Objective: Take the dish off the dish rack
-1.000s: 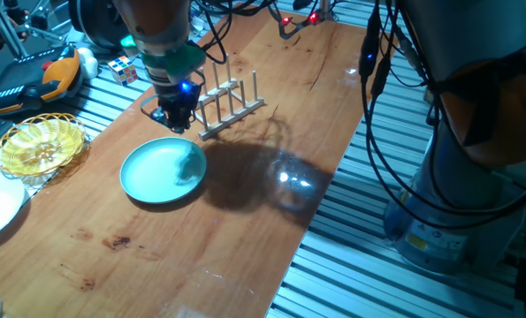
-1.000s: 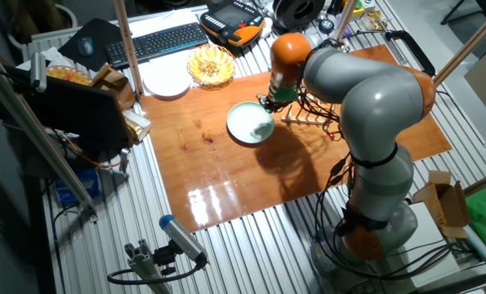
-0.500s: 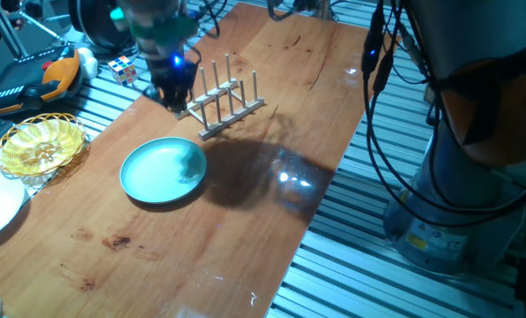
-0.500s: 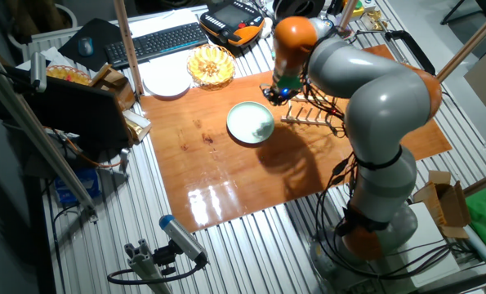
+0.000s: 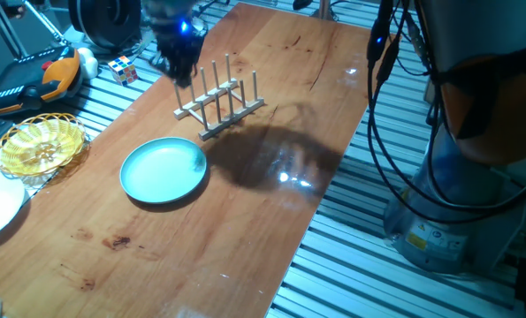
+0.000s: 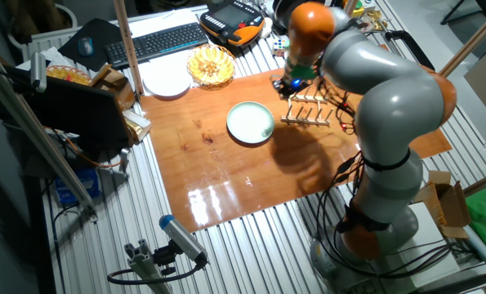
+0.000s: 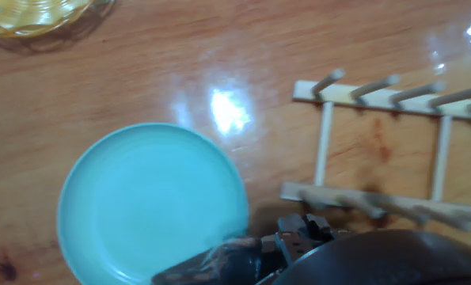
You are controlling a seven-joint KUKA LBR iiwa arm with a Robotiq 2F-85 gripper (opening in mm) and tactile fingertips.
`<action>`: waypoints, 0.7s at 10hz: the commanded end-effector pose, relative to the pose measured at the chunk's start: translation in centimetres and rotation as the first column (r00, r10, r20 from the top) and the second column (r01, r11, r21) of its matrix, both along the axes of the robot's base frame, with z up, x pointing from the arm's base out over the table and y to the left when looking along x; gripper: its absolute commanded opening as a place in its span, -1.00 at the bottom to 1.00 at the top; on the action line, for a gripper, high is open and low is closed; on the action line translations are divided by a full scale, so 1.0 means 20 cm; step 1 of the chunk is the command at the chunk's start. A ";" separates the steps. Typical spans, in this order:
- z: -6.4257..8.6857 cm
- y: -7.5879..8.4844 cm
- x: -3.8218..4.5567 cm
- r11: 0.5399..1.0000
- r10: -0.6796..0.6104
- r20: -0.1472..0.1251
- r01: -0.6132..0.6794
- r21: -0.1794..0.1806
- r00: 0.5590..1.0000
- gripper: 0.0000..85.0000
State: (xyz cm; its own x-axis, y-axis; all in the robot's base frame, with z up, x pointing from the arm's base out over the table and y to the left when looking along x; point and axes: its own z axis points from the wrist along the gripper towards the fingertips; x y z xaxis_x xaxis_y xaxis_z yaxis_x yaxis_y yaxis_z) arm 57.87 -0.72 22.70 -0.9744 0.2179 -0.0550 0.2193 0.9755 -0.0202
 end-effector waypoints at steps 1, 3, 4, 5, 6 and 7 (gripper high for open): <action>0.03 -0.04 -0.002 1.000 0.004 -0.004 -0.004 -0.007 1.000 -0.98; 0.09 -0.09 -0.040 1.000 -0.003 0.011 0.003 -0.015 1.000 -0.98; 0.10 -0.09 -0.061 1.000 -0.009 0.015 0.009 -0.013 1.000 -0.98; 0.12 -0.10 -0.077 1.000 -0.012 0.015 0.012 -0.012 1.000 -0.98; 0.13 -0.10 -0.091 1.000 -0.011 0.012 0.011 -0.012 1.000 -0.98; 0.14 -0.10 -0.103 1.000 -0.006 0.008 0.006 -0.014 1.000 -0.98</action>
State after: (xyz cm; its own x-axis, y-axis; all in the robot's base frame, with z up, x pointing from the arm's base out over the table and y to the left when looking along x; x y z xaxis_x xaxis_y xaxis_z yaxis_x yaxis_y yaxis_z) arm 55.81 -2.69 25.46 -0.9726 0.2228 -0.0666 0.2253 0.9738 -0.0317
